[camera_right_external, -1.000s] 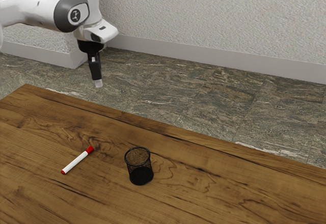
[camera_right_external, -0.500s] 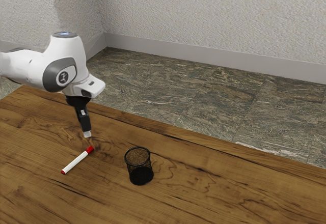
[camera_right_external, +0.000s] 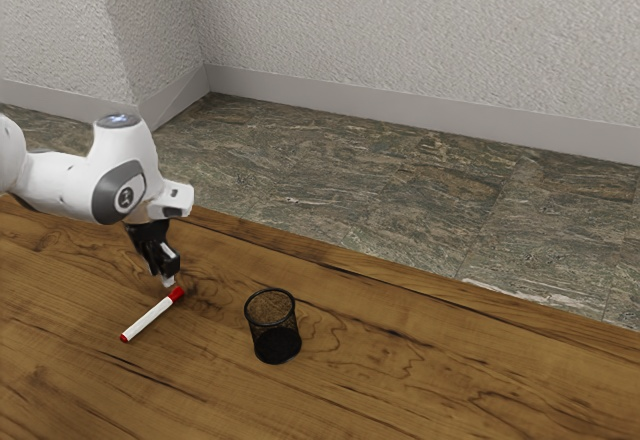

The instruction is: Put the marker into the pen holder.

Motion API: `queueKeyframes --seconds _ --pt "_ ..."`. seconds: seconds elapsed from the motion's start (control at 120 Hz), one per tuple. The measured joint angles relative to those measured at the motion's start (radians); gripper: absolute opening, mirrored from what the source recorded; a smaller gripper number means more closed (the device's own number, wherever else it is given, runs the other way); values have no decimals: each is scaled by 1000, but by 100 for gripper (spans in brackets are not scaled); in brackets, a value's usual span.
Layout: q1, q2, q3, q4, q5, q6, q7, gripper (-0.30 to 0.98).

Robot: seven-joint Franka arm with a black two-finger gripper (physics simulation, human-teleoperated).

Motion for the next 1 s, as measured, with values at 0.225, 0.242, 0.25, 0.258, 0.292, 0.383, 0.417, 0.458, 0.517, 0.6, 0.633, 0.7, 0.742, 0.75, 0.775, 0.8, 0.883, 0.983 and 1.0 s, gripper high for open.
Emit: queueKeyframes --seconds 0.225,0.242,0.25,0.258,0.292,0.383,0.417,0.458,0.517,0.6,0.633,0.7,0.742,0.75,0.775,0.8,0.883,0.983,1.0 --pt "5 50 -1 -7 1 34 -95 18" --pt "5 51 -1 -10 1 36 -100 18" --pt "6 51 -1 -12 1 37 -103 18" --pt "6 51 -1 -13 1 37 -106 18" --pt "6 51 -1 -17 1 39 -116 17" --pt "4 63 -1 -21 1 44 -142 17" --pt "1 68 -1 -21 1 45 -151 16" --pt "-2 75 -1 -21 1 47 -161 16" --pt "-3 84 -1 -20 1 48 -174 16" --pt "-4 90 -1 -19 1 50 -191 15" --pt "-4 90 0 -18 1 50 -197 12" --pt "-4 91 0 -17 2 51 -207 5" --pt "-4 90 0 -17 4 51 -213 2" --pt "-4 90 0 -17 4 51 -214 1" --pt "-5 90 0 -16 6 52 -219 0" --pt "-6 89 -1 -16 8 52 -223 -2" --pt "-16 68 0 -15 14 54 -239 -5" --pt "-74 -22 -1 -16 18 55 -252 -8" --pt "-88 -42 -1 -16 19 55 -254 -8"
